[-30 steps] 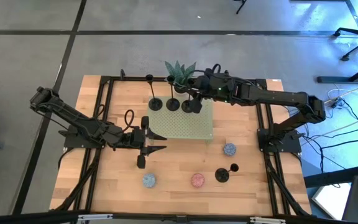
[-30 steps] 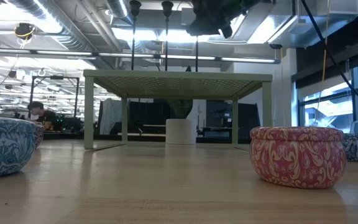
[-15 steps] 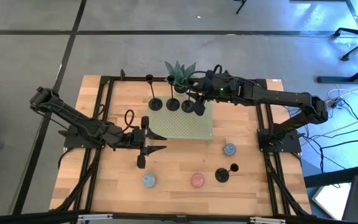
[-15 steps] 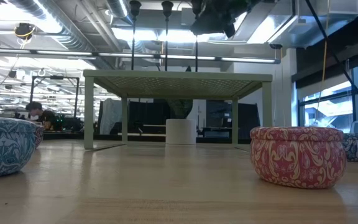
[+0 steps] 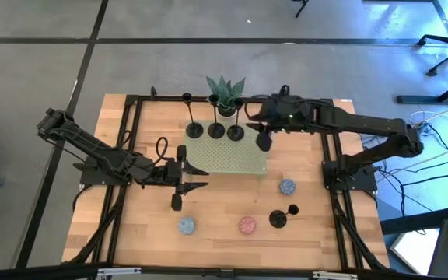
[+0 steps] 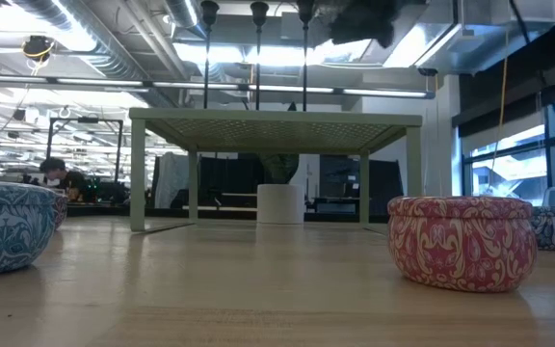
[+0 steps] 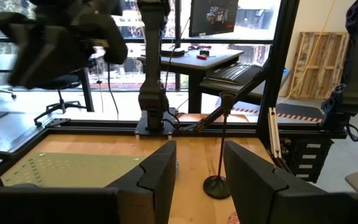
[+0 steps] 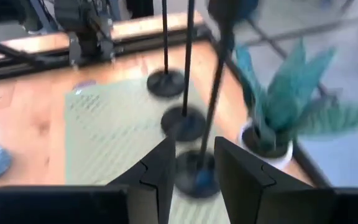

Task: Pick & Place candle stick holders
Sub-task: Put the black candle holder on the shelf

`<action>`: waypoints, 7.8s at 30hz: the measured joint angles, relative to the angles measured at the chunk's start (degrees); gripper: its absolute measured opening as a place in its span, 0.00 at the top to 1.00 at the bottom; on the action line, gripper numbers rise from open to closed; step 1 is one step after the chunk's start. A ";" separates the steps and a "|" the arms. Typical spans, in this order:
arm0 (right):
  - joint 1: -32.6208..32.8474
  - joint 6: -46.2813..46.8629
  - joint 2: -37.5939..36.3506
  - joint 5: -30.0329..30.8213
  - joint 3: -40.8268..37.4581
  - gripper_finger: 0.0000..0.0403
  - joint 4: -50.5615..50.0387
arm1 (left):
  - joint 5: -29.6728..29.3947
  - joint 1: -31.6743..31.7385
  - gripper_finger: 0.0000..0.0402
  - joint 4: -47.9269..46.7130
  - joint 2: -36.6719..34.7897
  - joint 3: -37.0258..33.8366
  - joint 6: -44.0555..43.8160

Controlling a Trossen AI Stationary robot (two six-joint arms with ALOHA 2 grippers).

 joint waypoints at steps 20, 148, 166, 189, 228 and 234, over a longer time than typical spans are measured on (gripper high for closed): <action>20.79 9.60 -7.03 -20.62 0.00 0.71 -37.88 | 0.01 -0.01 0.68 0.01 0.00 0.01 0.00; 40.25 -17.19 -23.01 29.20 -39.82 0.84 68.20 | 0.01 -0.01 0.68 0.00 0.00 0.00 0.00; 8.62 -12.55 -22.32 15.49 -39.78 0.84 69.24 | -0.07 0.01 0.68 0.02 0.00 -0.01 0.00; -5.93 -4.71 -11.10 4.36 -39.54 0.84 73.31 | -0.75 -0.01 0.68 -3.83 0.02 0.01 9.12; -5.47 -6.63 -9.55 1.94 -39.58 0.58 72.15 | -1.71 0.01 0.68 -4.28 0.02 0.01 7.42; -3.91 -6.65 -10.89 1.96 -39.56 0.52 67.09 | -1.71 -0.01 0.68 -4.26 0.02 -0.01 7.30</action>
